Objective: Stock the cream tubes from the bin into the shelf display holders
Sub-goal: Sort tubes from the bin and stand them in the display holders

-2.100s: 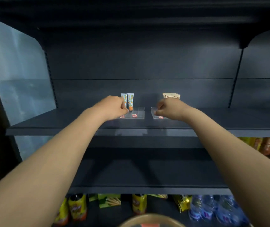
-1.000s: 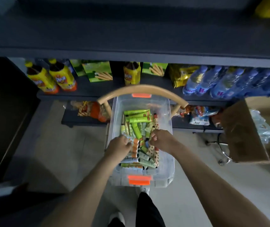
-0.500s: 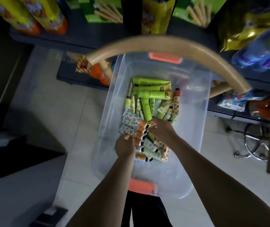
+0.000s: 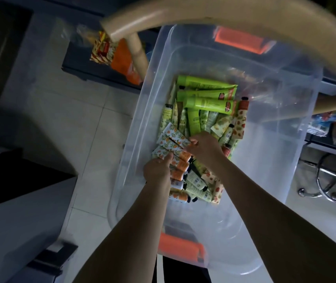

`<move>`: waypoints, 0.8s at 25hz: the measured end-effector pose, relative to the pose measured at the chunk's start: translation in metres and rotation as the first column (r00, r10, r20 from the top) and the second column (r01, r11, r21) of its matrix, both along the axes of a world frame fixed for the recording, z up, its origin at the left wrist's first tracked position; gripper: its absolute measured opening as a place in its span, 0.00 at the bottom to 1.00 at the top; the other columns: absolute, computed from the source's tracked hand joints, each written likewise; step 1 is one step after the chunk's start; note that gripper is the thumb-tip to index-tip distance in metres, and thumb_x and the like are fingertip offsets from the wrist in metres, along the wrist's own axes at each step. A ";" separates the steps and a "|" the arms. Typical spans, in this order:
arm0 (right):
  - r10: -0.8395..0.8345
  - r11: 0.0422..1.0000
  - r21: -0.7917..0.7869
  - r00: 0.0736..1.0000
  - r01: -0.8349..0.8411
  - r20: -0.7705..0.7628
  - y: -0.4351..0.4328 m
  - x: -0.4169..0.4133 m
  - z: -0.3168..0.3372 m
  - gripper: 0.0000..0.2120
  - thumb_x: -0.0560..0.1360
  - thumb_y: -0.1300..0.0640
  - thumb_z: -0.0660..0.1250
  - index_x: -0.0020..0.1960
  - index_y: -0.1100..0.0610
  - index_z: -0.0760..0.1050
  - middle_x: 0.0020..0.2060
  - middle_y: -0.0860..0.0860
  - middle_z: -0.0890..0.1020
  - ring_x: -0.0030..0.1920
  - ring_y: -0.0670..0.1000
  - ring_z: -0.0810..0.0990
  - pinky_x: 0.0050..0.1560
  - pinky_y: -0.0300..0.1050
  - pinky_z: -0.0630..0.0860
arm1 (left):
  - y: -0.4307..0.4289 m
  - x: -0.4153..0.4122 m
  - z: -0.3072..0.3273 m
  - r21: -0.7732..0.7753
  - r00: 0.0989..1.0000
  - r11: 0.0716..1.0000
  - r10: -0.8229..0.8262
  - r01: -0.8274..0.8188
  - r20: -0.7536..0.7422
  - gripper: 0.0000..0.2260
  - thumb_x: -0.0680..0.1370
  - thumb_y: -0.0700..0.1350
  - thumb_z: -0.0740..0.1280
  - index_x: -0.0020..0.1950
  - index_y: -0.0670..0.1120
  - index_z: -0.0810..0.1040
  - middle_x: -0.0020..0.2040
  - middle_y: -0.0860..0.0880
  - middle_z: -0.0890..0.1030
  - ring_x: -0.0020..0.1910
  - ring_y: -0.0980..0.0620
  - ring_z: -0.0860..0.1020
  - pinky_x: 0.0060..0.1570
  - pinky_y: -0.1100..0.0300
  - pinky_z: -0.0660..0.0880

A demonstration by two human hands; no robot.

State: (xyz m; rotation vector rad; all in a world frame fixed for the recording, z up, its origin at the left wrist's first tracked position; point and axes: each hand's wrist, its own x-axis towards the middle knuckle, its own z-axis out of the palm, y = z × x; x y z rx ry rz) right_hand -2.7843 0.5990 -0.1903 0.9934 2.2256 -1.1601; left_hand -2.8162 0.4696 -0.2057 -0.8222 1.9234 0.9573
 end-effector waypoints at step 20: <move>-0.489 0.869 -0.323 0.750 0.375 -0.446 0.084 -0.001 0.314 0.03 0.70 0.61 0.73 0.40 0.61 0.80 0.34 0.53 0.83 0.38 0.51 0.79 0.47 0.48 0.74 | 0.047 -0.067 0.301 0.327 0.691 0.786 -0.168 0.524 -0.703 0.18 0.62 0.60 0.68 0.40 0.46 0.77 0.45 0.39 0.83 0.43 0.44 0.81 0.48 0.51 0.74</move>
